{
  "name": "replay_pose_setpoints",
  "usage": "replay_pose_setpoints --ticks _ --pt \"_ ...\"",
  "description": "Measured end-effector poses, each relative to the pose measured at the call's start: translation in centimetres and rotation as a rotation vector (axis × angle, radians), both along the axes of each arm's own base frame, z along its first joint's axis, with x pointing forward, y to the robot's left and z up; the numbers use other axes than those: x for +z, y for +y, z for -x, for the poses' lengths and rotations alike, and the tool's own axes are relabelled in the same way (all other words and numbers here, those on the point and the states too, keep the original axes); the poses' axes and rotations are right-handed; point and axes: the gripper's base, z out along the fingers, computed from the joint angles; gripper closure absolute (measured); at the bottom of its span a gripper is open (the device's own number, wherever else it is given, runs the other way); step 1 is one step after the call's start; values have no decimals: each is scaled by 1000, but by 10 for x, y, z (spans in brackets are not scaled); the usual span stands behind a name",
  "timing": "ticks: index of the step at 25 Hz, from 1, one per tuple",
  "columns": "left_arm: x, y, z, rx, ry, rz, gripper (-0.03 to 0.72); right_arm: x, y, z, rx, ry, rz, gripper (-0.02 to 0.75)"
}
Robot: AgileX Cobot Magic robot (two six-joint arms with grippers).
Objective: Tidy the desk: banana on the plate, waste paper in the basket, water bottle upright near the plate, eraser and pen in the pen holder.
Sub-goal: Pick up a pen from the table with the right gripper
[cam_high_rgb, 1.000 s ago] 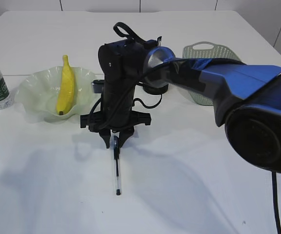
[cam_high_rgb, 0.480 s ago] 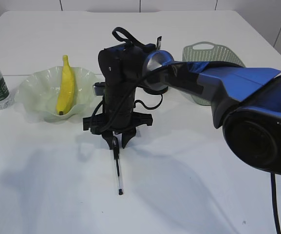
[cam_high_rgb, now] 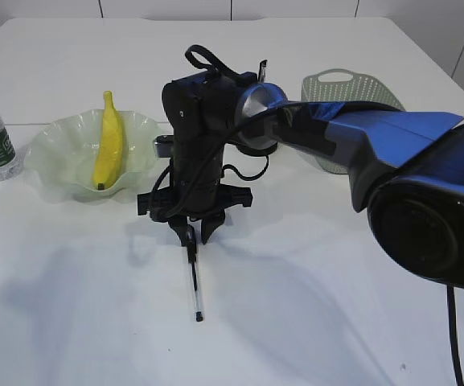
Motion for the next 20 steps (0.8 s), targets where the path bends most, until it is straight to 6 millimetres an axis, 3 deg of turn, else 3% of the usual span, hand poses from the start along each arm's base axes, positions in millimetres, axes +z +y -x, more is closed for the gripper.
replay_pose_setpoints --ticks 20 --pt "0 0 0 0 0 -1 712 -1 1 0 -2 6 -9 644"
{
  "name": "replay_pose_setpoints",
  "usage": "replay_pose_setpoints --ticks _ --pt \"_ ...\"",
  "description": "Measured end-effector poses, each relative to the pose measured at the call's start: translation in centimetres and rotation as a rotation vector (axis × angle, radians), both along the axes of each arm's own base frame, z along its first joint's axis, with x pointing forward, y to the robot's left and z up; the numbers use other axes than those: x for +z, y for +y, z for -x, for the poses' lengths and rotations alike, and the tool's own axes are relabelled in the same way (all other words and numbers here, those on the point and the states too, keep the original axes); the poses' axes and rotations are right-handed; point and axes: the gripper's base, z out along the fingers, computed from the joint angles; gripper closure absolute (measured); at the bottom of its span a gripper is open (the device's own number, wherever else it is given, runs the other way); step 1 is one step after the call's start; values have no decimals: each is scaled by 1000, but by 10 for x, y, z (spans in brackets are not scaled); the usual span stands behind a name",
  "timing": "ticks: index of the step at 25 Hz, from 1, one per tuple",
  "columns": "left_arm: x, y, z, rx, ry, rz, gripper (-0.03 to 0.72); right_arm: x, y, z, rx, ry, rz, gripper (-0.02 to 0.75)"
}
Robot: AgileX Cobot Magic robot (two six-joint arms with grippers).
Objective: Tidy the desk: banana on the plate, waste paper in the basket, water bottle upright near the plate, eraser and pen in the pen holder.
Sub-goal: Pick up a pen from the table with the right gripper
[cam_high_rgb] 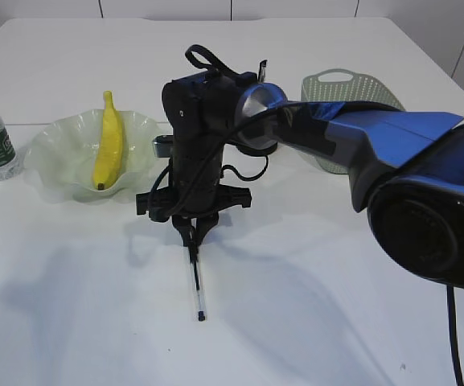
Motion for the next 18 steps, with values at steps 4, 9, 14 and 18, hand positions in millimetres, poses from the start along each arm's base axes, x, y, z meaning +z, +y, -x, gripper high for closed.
replay_pose_setpoints --ticks 4,9,14,18 --pt "0 0 0 0 0 -2 712 0 -1 0 2 -4 6 657" --pt "0 0 0 0 0 -2 712 3 0 -2 3 -19 2 660" --pt "0 0 0 0 0 -2 712 15 3 -7 10 -63 -18 661" --pt "0 0 0 0 0 -2 713 25 5 -10 12 -92 -39 661"
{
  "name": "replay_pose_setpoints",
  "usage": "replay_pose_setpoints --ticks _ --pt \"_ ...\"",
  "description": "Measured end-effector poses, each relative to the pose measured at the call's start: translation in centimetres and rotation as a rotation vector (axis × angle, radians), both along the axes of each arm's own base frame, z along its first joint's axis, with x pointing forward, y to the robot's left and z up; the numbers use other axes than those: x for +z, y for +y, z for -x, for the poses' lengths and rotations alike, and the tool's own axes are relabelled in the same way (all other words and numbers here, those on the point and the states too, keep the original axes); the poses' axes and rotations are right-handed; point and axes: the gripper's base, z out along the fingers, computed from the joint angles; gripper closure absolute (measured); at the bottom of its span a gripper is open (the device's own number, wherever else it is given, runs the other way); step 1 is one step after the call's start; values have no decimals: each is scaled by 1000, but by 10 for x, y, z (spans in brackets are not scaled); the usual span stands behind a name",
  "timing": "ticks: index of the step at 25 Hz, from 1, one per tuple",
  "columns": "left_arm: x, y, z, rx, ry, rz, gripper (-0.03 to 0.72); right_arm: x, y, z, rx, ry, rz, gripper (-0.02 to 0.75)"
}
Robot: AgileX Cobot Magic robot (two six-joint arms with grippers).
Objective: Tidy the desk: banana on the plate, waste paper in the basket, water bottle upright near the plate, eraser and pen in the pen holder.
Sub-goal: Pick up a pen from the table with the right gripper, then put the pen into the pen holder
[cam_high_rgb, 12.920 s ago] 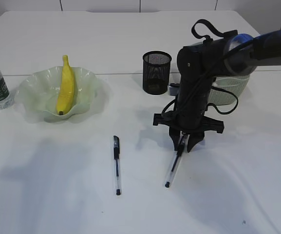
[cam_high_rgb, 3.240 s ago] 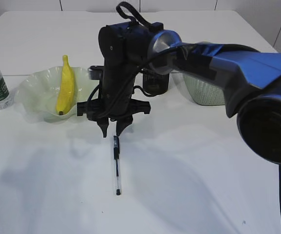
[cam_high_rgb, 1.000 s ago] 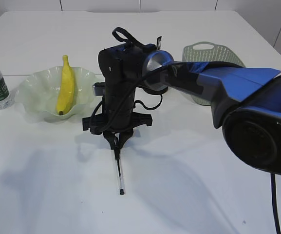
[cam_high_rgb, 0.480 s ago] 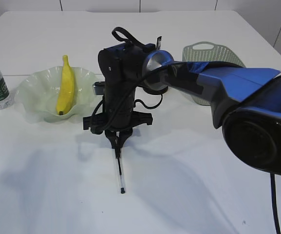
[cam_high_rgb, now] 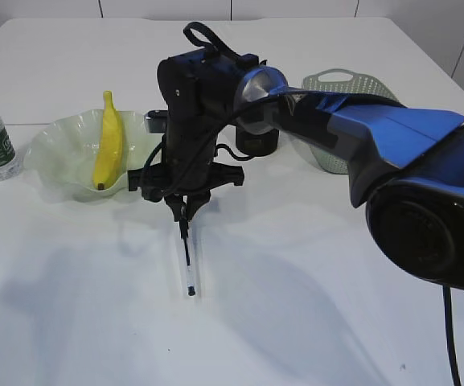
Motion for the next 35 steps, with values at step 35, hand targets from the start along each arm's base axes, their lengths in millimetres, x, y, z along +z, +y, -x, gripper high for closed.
replay_pose_setpoints --ticks 35 --pt "0 0 0 0 0 -5 712 174 -33 -26 -18 -747 115 661"
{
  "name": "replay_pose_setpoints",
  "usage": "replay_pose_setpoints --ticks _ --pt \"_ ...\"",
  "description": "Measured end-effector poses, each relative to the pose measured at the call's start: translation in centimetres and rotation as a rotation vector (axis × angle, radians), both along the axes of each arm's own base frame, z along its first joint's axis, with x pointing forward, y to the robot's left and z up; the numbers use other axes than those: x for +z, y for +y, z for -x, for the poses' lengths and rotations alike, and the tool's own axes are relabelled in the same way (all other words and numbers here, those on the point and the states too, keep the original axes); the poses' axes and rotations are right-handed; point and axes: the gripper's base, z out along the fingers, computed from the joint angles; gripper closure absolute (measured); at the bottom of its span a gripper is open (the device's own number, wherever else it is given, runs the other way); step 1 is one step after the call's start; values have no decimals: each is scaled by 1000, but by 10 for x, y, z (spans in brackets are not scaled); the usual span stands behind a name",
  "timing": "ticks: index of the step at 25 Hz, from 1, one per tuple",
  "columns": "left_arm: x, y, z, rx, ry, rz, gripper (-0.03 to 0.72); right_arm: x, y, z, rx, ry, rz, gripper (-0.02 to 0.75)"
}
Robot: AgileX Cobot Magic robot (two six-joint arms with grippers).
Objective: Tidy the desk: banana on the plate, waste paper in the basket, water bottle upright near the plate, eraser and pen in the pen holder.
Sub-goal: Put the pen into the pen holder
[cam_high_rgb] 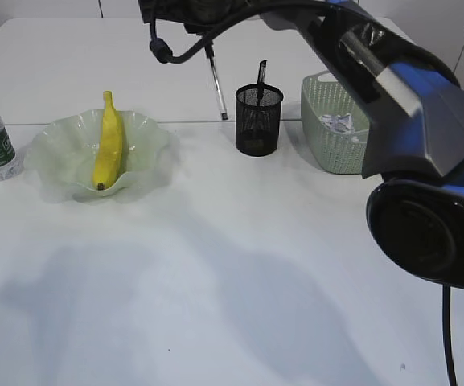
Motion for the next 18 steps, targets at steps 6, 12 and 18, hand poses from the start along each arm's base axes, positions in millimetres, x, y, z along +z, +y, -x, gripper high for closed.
replay_pose_setpoints --ticks 6,12,18 --pt "0 0 0 2 4 0 712 3 -20 -11 -50 -37 75 661" --pt "-1 0 0 5 11 -1 713 3 -48 -26 -110 -39 85 661" --pt "-1 1 1 6 13 -3 713 3 -75 -39 -161 -30 73 661"
